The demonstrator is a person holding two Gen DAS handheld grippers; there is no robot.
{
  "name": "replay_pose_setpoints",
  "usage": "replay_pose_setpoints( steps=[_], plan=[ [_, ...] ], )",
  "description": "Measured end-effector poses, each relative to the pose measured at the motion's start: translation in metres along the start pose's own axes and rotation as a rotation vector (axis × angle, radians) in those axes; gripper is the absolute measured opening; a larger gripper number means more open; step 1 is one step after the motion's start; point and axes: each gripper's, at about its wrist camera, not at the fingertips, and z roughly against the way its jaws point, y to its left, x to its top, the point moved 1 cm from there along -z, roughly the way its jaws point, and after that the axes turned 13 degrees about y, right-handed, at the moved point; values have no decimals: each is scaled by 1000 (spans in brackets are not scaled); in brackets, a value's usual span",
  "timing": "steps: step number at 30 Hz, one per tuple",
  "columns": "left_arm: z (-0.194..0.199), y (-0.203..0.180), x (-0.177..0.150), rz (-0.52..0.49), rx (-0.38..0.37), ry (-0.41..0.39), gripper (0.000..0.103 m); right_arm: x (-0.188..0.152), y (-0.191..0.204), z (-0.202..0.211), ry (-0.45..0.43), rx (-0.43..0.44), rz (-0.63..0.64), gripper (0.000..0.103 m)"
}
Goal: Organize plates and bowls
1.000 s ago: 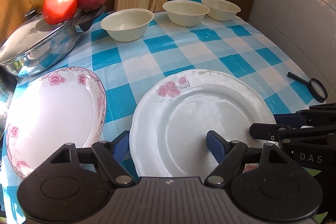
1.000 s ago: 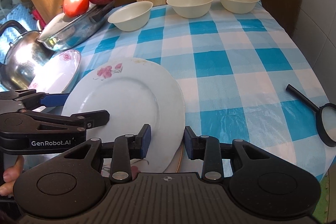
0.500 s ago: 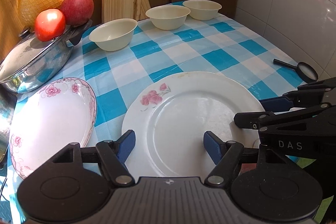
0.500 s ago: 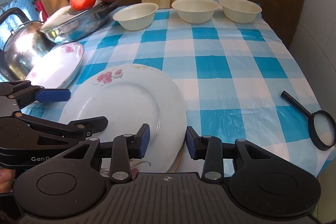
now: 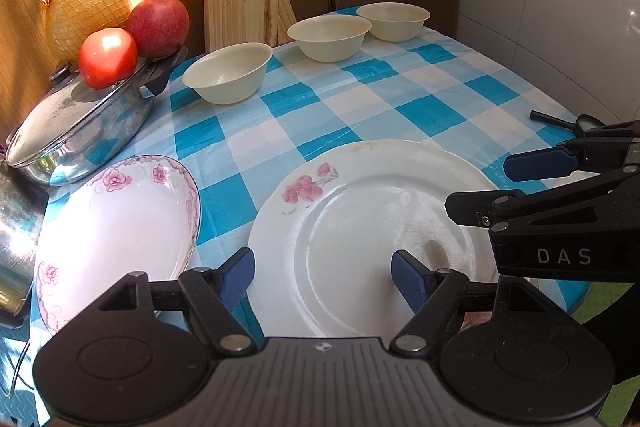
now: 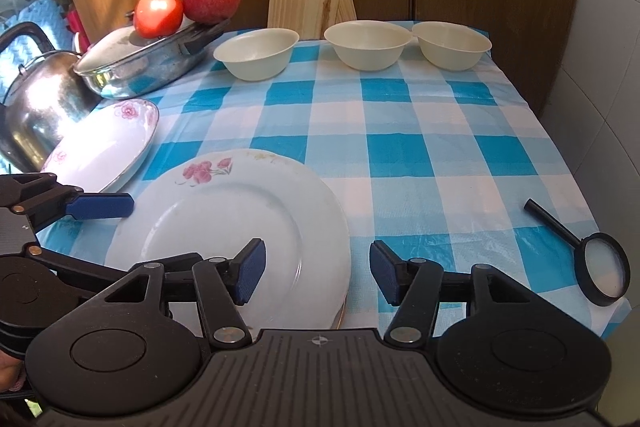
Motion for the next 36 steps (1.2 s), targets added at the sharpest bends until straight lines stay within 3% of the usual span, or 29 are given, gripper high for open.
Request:
replay_pose_setpoints(
  steps=[23, 36],
  plan=[
    [25, 38, -3, 97, 17, -90, 71, 25, 39, 6, -83, -7, 55, 66],
    [38, 91, -8, 238, 76, -142, 74, 51, 78, 10, -155, -16, 114, 66]
  ],
)
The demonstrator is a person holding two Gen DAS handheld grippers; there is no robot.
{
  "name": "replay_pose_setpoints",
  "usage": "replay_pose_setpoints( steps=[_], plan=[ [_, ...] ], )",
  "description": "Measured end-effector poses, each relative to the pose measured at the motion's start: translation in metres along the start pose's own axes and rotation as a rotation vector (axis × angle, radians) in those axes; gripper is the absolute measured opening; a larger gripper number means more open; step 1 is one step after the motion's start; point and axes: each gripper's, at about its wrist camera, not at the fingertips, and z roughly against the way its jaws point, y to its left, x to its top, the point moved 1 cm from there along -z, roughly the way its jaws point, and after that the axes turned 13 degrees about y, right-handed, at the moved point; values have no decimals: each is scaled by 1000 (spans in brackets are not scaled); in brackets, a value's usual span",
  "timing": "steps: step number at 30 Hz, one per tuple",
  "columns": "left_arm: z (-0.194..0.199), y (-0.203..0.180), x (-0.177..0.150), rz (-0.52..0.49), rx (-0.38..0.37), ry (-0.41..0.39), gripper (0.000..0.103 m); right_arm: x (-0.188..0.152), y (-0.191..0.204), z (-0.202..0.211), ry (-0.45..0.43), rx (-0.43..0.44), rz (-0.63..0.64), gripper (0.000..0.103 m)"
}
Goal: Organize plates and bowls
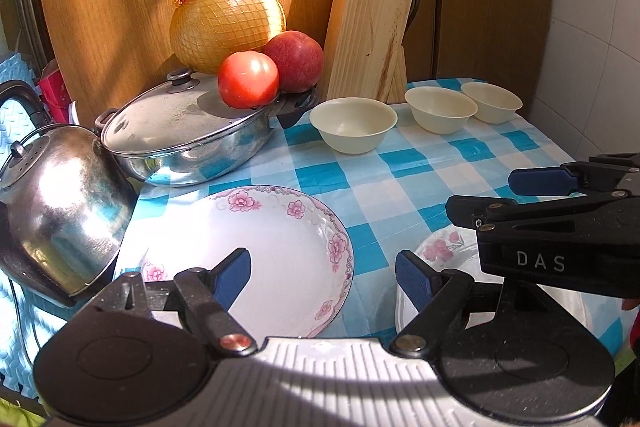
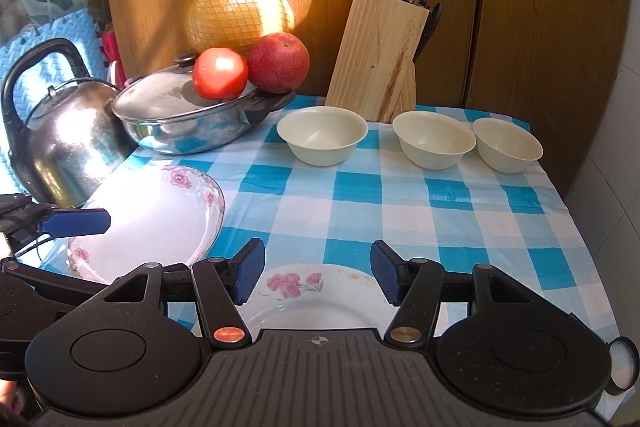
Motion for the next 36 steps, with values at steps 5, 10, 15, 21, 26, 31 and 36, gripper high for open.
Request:
replay_pose_setpoints(
  steps=[5, 10, 15, 21, 26, 31, 36],
  plan=[
    [-1, 22, 1, 61, 28, -3, 74, 12, 19, -2, -23, 16, 36, 66],
    [-5, 36, 0, 94, 52, 3, 74, 22, 39, -7, -44, 5, 78, 66],
    [-9, 44, 0, 113, 71, 15, 74, 26, 50, -13, -52, -9, 107, 67],
    [-13, 53, 1, 142, 87, 22, 74, 32, 58, -22, -49, -8, 126, 67],
    [-17, 64, 0, 173, 107, 36, 74, 36, 64, -28, -49, -5, 138, 67],
    [-23, 75, -2, 209, 127, 52, 74, 38, 68, -35, -42, -10, 155, 67],
    [-26, 86, -4, 248, 138, 64, 74, 37, 72, -42, -25, -12, 171, 67]
  ],
)
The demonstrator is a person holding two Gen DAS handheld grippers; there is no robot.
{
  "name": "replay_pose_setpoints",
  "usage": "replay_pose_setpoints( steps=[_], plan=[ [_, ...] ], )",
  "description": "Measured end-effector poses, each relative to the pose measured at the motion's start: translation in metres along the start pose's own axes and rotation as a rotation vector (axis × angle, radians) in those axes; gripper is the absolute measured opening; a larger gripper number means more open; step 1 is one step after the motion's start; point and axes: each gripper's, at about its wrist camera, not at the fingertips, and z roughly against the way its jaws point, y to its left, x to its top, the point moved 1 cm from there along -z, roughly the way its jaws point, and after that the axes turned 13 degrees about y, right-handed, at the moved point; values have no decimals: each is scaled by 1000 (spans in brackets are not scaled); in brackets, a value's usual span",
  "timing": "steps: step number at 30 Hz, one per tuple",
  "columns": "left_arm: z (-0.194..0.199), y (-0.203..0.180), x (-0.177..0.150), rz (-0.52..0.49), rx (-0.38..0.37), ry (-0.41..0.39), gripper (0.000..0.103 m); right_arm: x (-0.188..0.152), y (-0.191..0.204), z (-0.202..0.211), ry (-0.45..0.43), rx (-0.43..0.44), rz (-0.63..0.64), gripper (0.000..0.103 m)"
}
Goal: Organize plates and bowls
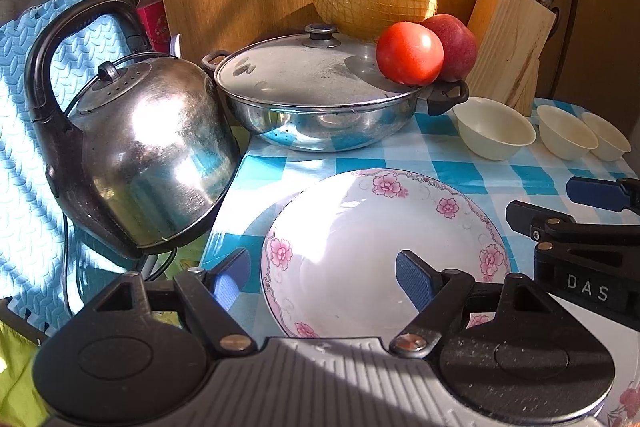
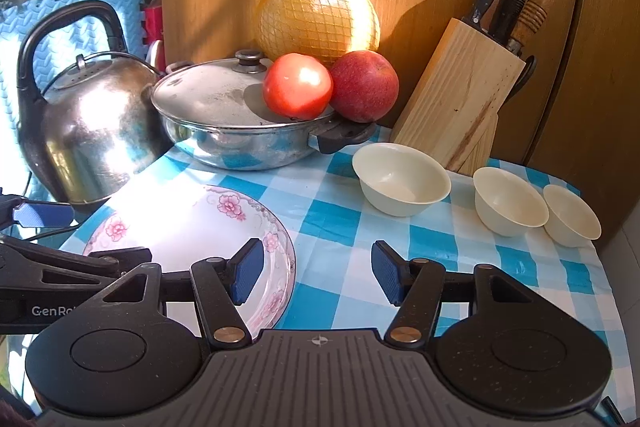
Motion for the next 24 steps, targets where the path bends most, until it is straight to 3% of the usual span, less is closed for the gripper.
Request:
replay_pose_setpoints(
  steps=[13, 19, 24],
  plan=[
    [-23, 6, 1, 27, 16, 73, 74, 4, 7, -21, 42, 26, 18, 66],
    [-38, 11, 3, 56, -18, 129, 74, 6, 15, -33, 62, 27, 55, 60],
    [-51, 12, 4, 62, -30, 170, 70, 7, 16, -41, 88, 33, 72, 46]
  ],
)
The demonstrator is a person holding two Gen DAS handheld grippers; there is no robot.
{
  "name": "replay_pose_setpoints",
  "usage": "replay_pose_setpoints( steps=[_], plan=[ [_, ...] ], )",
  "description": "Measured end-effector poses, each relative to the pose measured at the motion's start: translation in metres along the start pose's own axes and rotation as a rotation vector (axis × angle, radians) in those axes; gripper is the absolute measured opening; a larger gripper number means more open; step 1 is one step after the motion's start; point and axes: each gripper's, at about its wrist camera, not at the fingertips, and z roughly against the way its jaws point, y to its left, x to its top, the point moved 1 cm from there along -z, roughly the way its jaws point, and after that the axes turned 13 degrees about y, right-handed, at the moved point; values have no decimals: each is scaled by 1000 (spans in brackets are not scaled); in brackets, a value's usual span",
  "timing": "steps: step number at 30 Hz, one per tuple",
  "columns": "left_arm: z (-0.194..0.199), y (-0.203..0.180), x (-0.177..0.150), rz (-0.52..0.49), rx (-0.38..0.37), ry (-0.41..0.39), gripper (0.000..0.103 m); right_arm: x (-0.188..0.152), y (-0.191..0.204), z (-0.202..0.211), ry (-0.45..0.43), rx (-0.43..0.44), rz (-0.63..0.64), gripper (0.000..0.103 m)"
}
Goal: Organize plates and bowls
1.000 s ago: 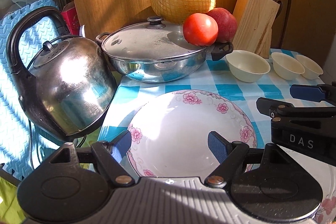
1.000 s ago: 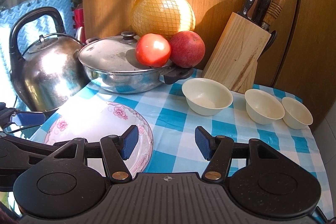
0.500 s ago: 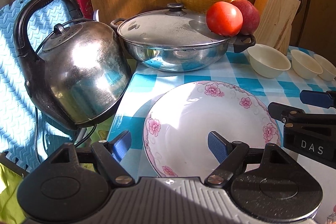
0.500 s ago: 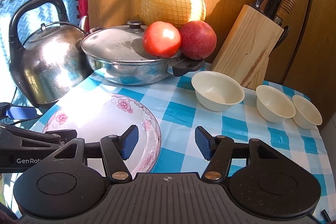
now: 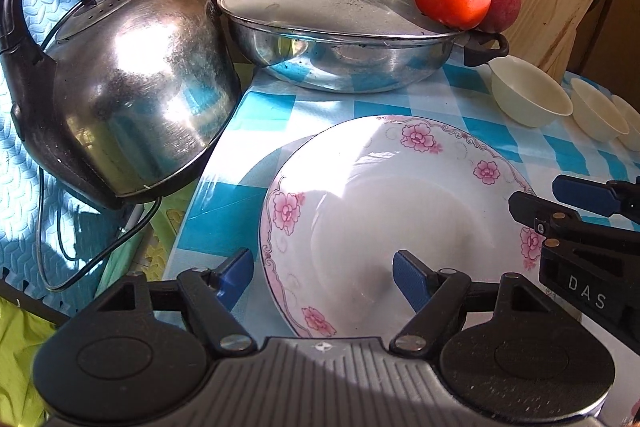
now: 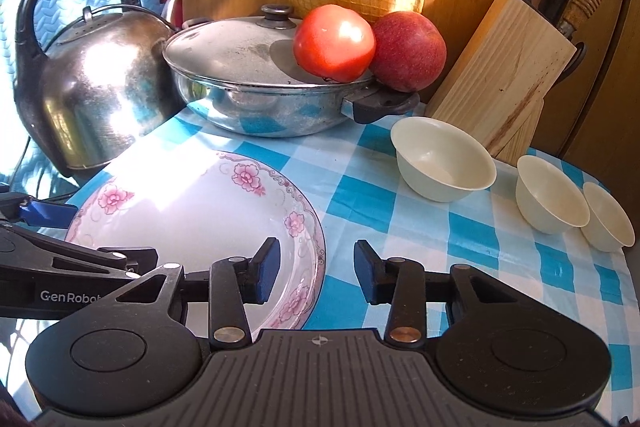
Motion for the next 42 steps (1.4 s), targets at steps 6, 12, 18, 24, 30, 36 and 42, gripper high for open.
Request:
replay_pose_setpoints(
  steps=[6, 12, 18, 24, 30, 36, 42],
  plan=[
    [-3, -2, 2, -4, -22, 4, 65, 1, -1, -13, 41, 27, -8, 44],
    [-4, 0, 3, 3, -37, 7, 66, -1, 2, -24, 84, 41, 1, 36],
    [-9, 1, 7, 1, -63, 23, 71, 0, 0, -24, 84, 54, -4, 35],
    [-12, 1, 14, -18, -68, 37, 73, -1, -5, -24, 93, 95, -27, 34],
    [-12, 0, 12, -26, -76, 39, 73, -1, -21, -24, 103, 200, -121, 33],
    [-10, -8, 8, -66, -88, 27, 72, -4, -23, -24, 91, 166, -103, 33],
    [-12, -7, 13, -61, -78, 9, 74, -4, -18, -27, 75, 108, -60, 35]
  ],
)
